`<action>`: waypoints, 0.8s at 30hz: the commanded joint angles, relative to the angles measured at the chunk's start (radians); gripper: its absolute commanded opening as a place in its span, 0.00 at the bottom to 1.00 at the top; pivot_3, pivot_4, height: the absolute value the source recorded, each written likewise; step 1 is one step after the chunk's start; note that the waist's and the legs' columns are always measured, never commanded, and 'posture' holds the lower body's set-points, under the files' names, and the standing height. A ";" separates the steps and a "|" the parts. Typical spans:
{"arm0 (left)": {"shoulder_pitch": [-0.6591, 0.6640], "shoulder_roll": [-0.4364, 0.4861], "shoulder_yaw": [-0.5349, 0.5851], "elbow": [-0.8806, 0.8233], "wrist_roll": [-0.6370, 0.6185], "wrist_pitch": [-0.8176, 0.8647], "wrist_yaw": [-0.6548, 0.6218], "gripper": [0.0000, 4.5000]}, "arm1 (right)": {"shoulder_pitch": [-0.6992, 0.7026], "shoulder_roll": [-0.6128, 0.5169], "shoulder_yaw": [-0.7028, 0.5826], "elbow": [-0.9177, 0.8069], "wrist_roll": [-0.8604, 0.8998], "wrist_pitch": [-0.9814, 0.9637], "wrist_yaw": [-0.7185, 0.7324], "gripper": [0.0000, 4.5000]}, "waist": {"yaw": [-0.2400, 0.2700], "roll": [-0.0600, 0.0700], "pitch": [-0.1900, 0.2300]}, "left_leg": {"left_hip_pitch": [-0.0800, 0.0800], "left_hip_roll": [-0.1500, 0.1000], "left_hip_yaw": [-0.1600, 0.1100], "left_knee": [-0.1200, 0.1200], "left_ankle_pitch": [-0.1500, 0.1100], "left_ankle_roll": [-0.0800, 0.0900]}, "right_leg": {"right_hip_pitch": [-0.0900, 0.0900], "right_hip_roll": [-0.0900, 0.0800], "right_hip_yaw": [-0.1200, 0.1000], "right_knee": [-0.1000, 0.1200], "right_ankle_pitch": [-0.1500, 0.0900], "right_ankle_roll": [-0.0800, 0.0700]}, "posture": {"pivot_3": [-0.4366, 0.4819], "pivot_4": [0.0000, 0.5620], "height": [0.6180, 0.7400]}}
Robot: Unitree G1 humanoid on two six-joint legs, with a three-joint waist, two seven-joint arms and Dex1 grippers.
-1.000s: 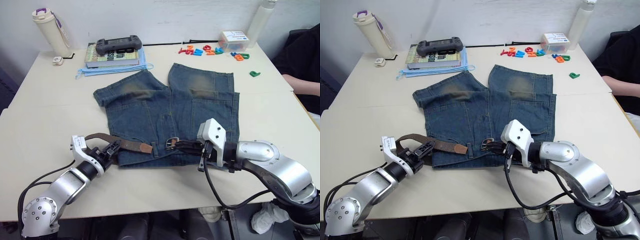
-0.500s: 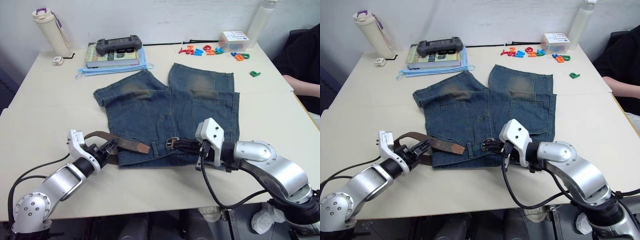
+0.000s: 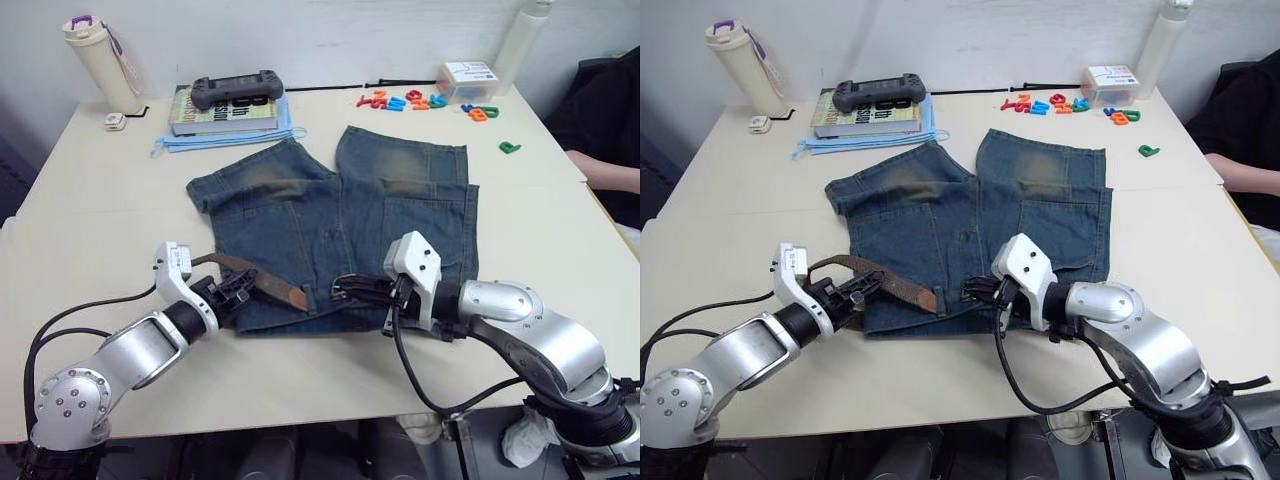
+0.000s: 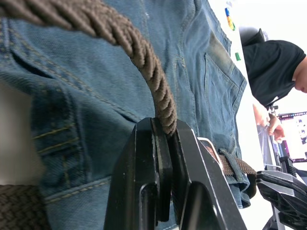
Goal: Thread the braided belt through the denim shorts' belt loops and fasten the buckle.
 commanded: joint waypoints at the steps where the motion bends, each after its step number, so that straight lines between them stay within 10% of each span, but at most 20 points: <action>1: -0.020 -0.016 -0.033 -0.043 -0.004 -0.031 0.043 0.00 | -0.015 0.015 -0.012 -0.041 -0.004 -0.003 -0.008 0.01 | 0.000 0.000 0.000 | 0.000 0.000 0.000 0.000 0.000 0.000 | 0.000 0.000 0.000 0.000 0.000 0.000 | 0.48 0.27 0.73; 10: 0.072 -0.177 -0.074 0.012 0.021 -0.112 0.067 0.00 | 0.000 0.014 -0.030 -0.064 0.012 0.026 -0.021 0.01 | 0.002 0.000 0.000 | 0.000 0.000 0.000 0.000 0.000 0.000 | 0.000 0.000 0.000 0.000 0.000 0.000 | 0.48 0.27 0.73; 24: 0.110 -0.160 -0.137 0.077 0.274 -0.008 -0.138 0.00 | 0.008 -0.014 -0.042 -0.058 0.013 0.045 0.001 0.01 | 0.001 0.001 0.000 | 0.001 0.000 0.001 0.000 0.000 0.000 | 0.001 0.000 0.000 0.000 0.000 0.000 | 0.48 0.27 0.73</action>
